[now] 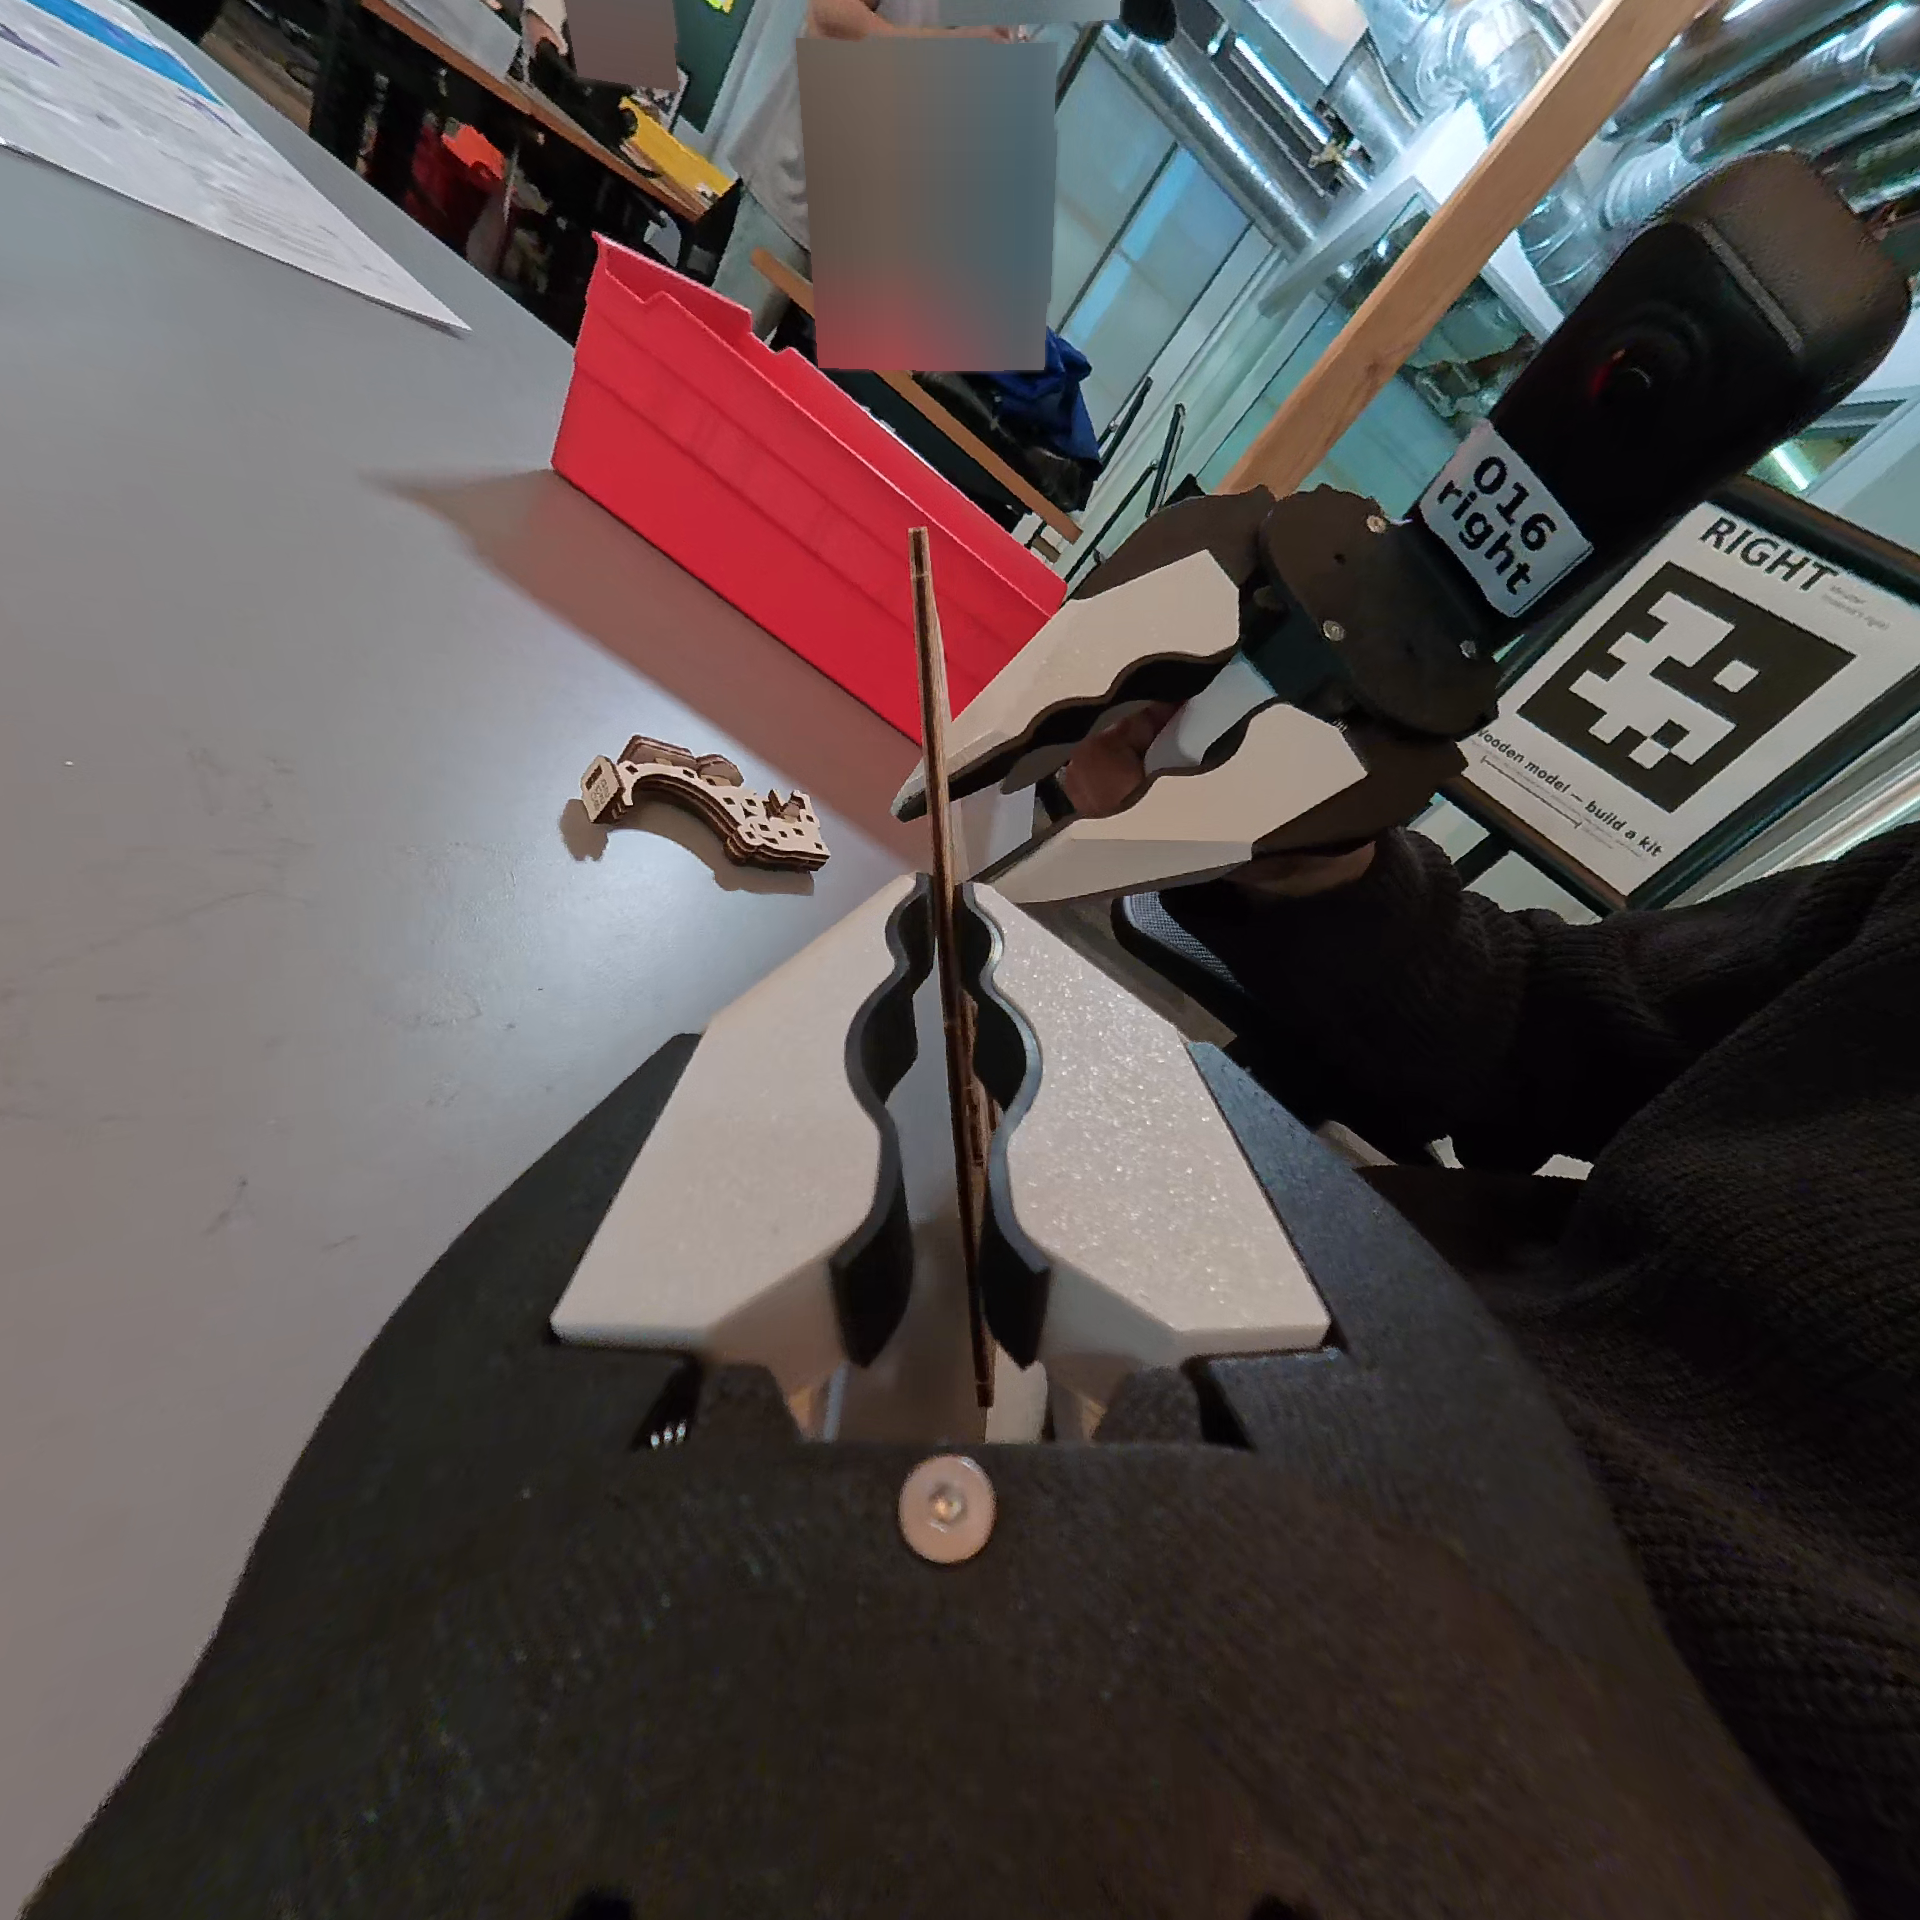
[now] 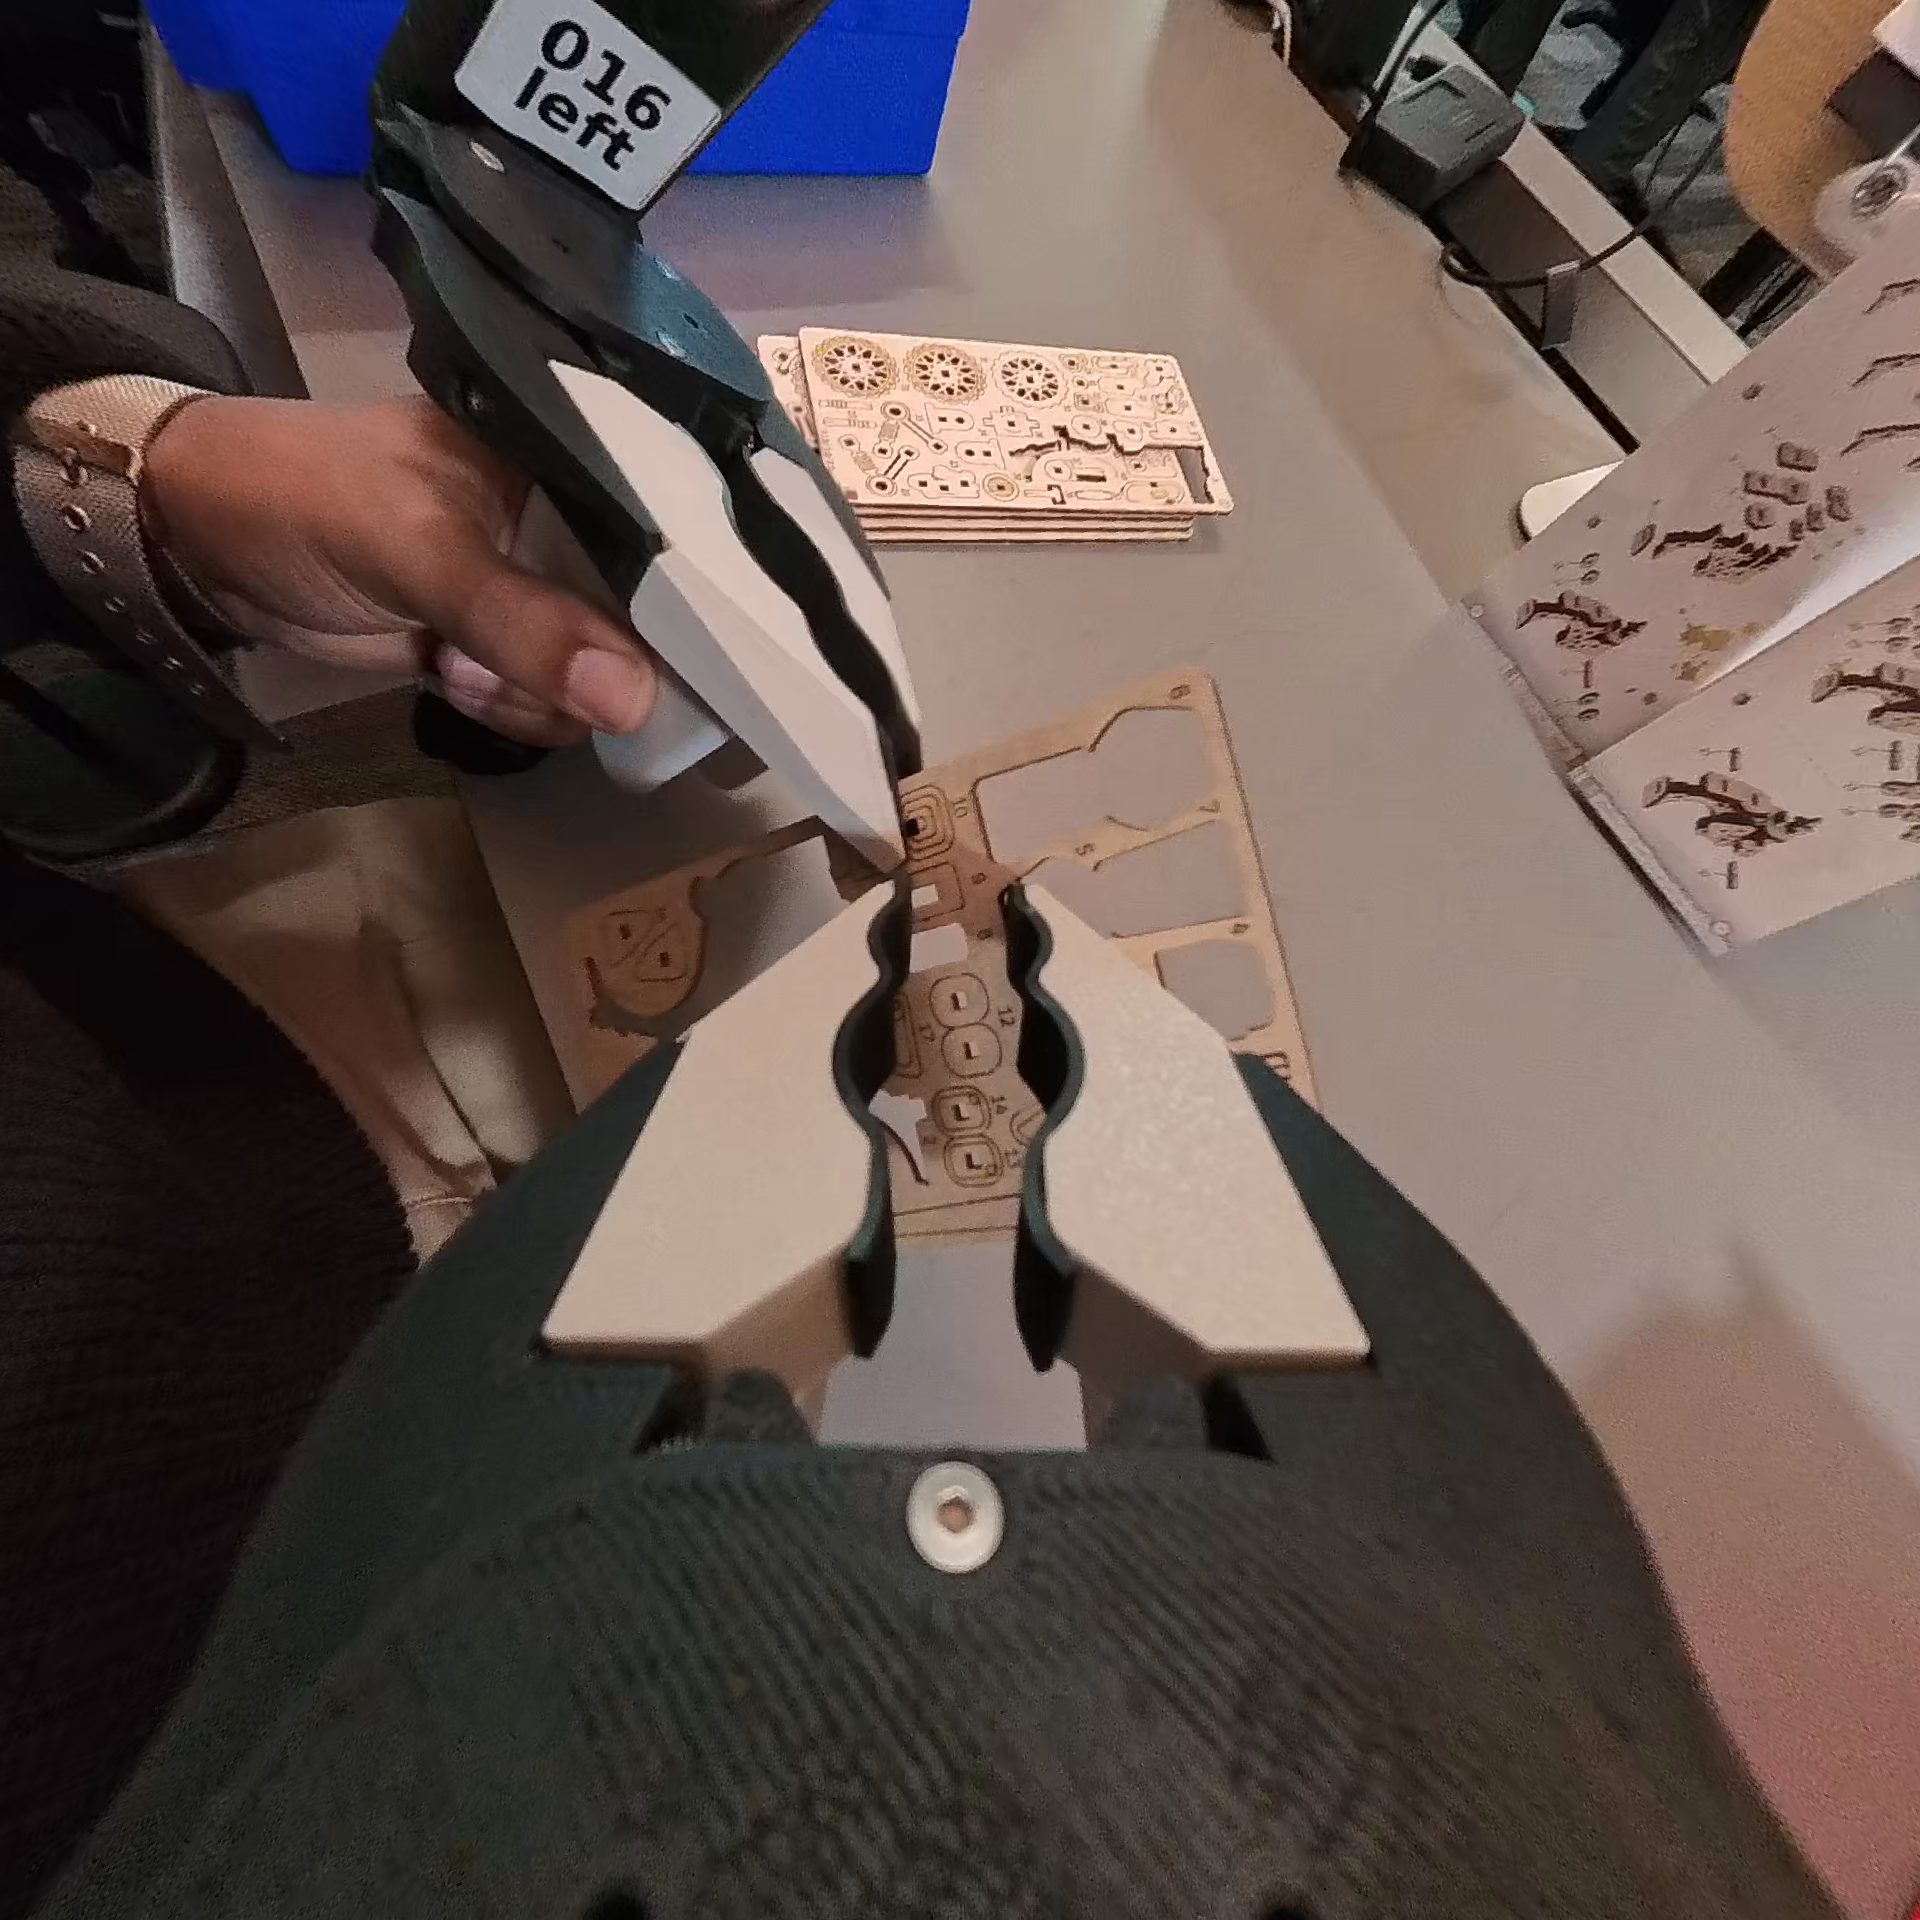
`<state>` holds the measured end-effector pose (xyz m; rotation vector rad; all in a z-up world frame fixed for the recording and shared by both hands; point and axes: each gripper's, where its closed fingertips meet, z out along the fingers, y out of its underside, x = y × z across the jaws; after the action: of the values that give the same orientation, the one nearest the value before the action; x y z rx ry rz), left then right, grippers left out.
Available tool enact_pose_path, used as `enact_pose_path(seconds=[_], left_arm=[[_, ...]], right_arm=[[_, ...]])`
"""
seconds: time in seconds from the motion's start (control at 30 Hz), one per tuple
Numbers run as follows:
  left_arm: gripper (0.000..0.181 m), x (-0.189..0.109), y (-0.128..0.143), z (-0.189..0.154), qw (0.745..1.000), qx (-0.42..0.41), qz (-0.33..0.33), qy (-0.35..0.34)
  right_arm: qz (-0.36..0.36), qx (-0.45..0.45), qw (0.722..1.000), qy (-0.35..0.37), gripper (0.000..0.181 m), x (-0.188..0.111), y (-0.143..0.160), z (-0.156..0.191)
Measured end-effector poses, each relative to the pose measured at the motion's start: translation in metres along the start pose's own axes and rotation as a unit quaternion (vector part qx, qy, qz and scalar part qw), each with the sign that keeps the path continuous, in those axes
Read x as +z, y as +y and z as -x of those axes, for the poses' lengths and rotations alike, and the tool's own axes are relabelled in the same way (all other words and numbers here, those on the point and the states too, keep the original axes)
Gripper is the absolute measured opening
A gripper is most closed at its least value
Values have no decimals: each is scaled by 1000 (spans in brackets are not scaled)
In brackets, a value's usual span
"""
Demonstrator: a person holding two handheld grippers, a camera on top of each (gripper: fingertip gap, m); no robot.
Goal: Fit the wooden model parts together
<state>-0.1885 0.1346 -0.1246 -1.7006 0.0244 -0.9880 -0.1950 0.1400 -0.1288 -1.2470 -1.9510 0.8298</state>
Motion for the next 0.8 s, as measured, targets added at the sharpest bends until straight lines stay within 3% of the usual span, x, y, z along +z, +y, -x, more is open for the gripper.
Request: enact_pose_path(seconds=[0.33,0.43,0.57,0.7,0.8], left_arm=[[1,-6,-14,0,997,-47,-46,28],[0,-6,-9,6,999,-31,-31,-3],[1,-10,-13,11,999,-12,-39,-31],[0,-24,-26,21,994,-65,-89,-23],[0,-32,-34,23,989,-79,-122,-17]], right_arm=[[-49,6,998,36,21,2,-13,-4],[-32,7,999,19,38,7,-7,2],[-25,13,999,21,44,5,-8,3],[-77,59,995,12,45,-10,-22,-6],[-143,128,979,64,57,-25,-26,-38]])
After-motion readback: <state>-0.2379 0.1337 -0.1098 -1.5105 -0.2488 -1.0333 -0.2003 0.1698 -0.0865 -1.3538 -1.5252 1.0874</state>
